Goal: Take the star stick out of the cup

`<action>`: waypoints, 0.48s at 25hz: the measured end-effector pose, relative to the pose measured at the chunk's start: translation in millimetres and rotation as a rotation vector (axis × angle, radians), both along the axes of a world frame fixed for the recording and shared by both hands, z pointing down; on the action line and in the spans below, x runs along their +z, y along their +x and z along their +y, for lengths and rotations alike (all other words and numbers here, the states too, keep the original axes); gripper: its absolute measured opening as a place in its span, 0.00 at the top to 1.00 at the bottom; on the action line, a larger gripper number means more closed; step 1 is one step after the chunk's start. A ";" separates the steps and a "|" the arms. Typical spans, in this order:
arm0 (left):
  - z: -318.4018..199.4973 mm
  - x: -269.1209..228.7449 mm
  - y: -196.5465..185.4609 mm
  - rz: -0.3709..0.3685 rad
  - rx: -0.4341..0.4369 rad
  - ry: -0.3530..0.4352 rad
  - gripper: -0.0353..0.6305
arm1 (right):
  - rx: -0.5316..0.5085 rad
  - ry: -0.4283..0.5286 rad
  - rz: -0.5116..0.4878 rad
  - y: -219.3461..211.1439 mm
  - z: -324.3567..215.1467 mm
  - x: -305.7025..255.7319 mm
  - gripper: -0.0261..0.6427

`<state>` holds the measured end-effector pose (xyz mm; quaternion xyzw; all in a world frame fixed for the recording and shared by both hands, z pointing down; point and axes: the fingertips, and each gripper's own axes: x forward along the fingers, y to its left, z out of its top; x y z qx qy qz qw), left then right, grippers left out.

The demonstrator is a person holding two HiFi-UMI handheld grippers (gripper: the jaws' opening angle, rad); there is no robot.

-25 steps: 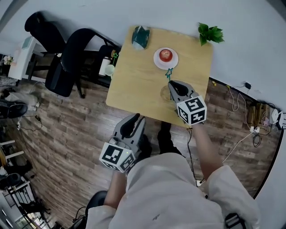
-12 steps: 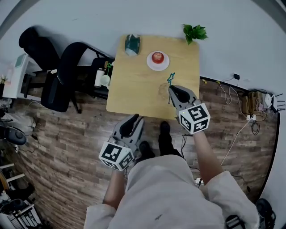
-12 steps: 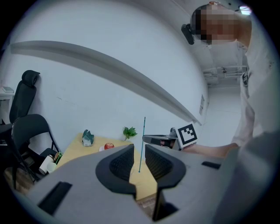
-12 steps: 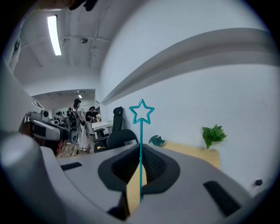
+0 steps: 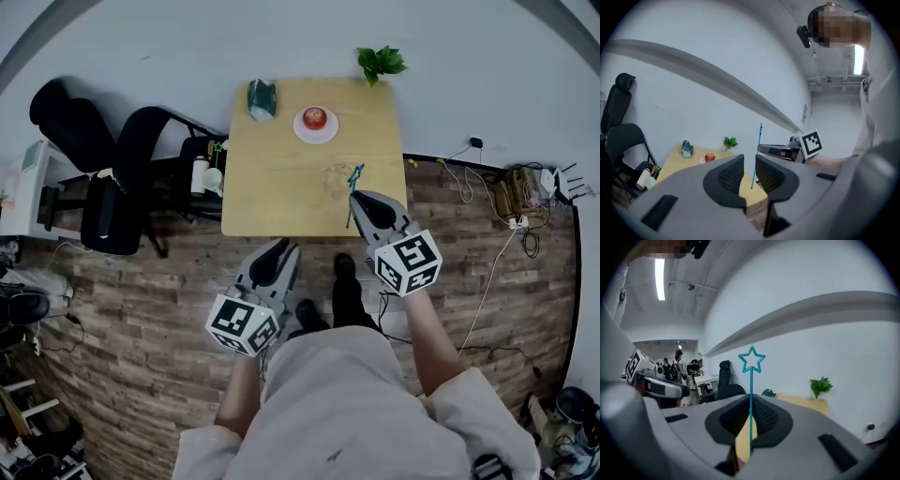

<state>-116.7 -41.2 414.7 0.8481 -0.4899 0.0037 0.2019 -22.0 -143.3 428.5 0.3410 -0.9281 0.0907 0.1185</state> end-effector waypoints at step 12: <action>35.2 -27.5 3.6 0.004 0.076 0.087 0.84 | 0.062 0.043 -0.052 13.2 76.2 -36.7 0.94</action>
